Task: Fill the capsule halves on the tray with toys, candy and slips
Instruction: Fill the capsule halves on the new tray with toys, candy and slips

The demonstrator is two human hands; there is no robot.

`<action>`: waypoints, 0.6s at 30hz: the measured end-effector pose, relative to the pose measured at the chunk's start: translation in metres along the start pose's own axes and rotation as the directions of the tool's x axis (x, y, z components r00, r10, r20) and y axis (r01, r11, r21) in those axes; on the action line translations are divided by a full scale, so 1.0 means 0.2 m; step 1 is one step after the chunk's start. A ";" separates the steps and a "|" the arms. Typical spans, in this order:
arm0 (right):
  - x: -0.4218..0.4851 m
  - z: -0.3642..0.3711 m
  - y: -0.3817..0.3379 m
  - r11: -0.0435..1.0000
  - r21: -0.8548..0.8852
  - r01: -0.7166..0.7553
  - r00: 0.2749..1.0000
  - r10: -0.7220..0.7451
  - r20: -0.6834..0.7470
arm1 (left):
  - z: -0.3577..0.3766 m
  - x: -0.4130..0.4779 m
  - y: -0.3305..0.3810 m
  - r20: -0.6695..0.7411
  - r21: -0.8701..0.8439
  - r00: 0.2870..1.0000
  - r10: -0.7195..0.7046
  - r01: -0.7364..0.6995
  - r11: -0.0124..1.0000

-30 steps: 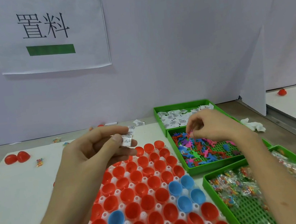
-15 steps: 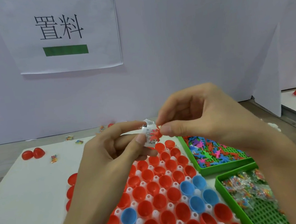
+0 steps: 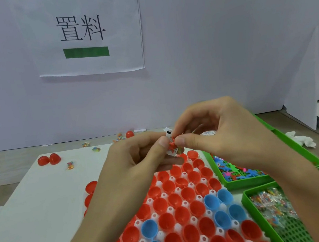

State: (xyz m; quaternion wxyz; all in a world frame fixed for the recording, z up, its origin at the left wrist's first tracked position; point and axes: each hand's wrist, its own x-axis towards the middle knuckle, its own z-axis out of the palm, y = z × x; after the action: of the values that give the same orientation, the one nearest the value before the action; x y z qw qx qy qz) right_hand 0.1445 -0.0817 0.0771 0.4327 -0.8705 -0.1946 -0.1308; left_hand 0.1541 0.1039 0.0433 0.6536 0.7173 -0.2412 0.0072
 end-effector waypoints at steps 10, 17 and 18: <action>0.01 0.14 -0.02 0.995 0.101 0.003 0.998 0.004 -0.061 | -0.14 0.00 0.04 -0.028 0.303 0.997 0.073 -0.061 0.951; 0.21 0.33 -0.08 0.996 0.085 0.029 0.997 -0.035 0.070 | -0.43 0.02 0.04 0.037 0.489 0.999 0.021 -0.036 0.872; 0.25 0.36 -0.09 0.995 0.093 0.034 0.995 -0.042 0.087 | -0.48 0.02 0.02 0.042 0.465 0.999 -0.005 -0.015 0.885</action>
State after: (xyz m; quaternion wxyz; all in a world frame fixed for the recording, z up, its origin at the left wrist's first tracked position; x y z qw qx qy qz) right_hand 0.1845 -0.0032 0.0663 0.4603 -0.8510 -0.2359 -0.0910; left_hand 0.1855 0.1927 0.0630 0.4575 0.8524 -0.2479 0.0516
